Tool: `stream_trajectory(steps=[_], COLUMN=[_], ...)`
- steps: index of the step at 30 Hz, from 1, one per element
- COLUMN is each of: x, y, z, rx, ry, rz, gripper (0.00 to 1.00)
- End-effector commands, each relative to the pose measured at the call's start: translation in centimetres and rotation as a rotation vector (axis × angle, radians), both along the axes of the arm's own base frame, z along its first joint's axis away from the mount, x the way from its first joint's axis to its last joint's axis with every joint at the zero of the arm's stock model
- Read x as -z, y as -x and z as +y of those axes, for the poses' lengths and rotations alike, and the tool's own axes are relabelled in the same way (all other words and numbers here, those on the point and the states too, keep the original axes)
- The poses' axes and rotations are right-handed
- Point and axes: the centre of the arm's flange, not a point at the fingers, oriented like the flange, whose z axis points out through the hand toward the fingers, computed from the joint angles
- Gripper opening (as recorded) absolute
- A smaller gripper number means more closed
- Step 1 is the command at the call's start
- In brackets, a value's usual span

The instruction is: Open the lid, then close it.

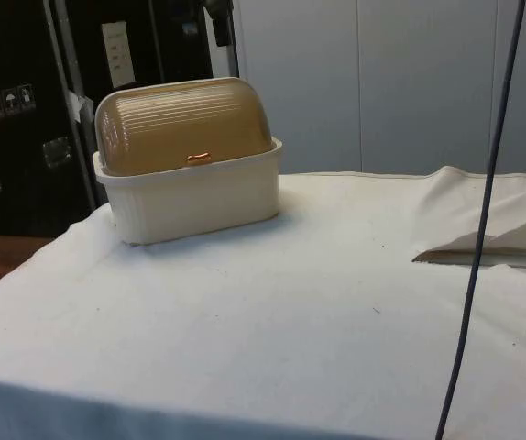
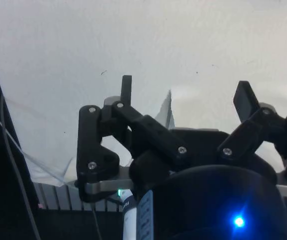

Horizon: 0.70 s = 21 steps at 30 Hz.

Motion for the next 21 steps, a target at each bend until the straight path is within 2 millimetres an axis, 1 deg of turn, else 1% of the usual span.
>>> stream_trajectory(steps=[1,3,4,6,7,8,9,11,12,17,18,19,21], x=[0.05,0.05,0.05,0.05,0.00,0.05,0.05,0.05,0.05,0.05,0.05,0.01,-0.04], y=[0.02,0.02,0.02,0.02,0.00,0.02,0.02,0.02,0.02,0.02,0.02,0.10,0.20], z=[0.00,0.00,0.00,0.00,0.00,0.00,0.00,0.00,0.00,0.00,0.00,-0.01,0.03], rx=[0.000,0.000,0.000,0.000,0.000,0.000,0.000,0.000,0.000,0.000,0.000,0.001,0.000], ry=[0.000,0.000,0.000,0.000,0.000,0.000,0.000,0.000,0.000,0.000,0.000,0.001,0.001], rz=[0.001,0.001,0.001,0.001,0.000,0.001,0.001,0.001,0.001,0.001,0.001,0.000,-0.002], gripper=[0.99,0.90,0.78,0.66,0.58,0.58,0.53,0.42,0.30,0.04,0.04,0.00,0.00])
